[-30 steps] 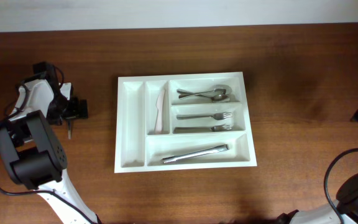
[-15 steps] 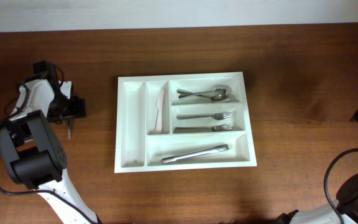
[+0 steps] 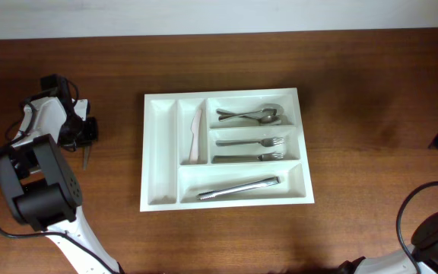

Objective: Pack container
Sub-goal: 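Lower the left gripper and close it on the small spoon, then carry the spoon into the leftmost compartment and open the gripper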

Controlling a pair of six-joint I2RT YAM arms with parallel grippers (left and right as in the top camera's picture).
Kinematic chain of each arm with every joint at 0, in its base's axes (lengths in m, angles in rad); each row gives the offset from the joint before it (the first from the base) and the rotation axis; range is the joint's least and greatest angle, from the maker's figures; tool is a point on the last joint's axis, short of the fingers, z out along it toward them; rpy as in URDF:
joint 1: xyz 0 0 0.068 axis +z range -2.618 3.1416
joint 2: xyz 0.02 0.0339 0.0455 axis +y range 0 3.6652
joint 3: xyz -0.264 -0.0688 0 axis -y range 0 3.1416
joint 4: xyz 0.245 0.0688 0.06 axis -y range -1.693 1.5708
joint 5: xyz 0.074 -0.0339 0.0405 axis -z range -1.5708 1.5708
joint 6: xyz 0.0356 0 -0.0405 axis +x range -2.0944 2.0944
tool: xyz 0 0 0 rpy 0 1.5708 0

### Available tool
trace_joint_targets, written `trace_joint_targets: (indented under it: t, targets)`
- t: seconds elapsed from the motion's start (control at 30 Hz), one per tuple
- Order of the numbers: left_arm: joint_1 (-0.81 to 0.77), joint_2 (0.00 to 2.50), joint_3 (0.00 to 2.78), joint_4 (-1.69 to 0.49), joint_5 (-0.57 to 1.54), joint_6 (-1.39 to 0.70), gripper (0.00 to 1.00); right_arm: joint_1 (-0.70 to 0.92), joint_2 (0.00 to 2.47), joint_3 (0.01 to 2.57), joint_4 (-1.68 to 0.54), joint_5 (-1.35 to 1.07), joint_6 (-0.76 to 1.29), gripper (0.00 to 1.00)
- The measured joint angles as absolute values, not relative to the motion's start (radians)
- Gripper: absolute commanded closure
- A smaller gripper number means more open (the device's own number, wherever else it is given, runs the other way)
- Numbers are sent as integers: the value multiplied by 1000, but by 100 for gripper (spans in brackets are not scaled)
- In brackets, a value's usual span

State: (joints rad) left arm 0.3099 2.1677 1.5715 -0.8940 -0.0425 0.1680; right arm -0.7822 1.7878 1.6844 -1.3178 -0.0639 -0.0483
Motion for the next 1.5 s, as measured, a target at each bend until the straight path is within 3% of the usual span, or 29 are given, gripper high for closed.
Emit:
trace_joint_targets:
  t: [0.1, 0.4, 0.73, 0.97, 1.27, 1.43, 1.5]
  targets:
    - [310, 2170, 1576, -904, -45, 168, 98, -782, 1788, 1684, -1318, -64, -48, 1]
    - [310, 2190, 1634, -965, -52, 168, 98, -782, 1788, 1684, -1318, -64, -49, 1]
    - [286, 2193, 1828, -1172, 49, 168, 99, -782, 1788, 1684, -1318, -64, -48, 1]
    - [163, 2191, 1934, -1293, 169, 168, 98, -782, 1788, 1684, -1318, -64, -48, 1]
    - [-60, 2189, 1936, -1403, 203, 76, 98, -782, 1788, 1684, -1318, -64, -48, 1]
    - [-102, 2186, 1936, -1411, 204, 25, 98, -782, 1788, 1684, -1318, -64, -48, 1]
    - [-113, 2184, 1936, -1414, 203, 16, 92, -782, 1788, 1684, -1318, -64, -48, 1]
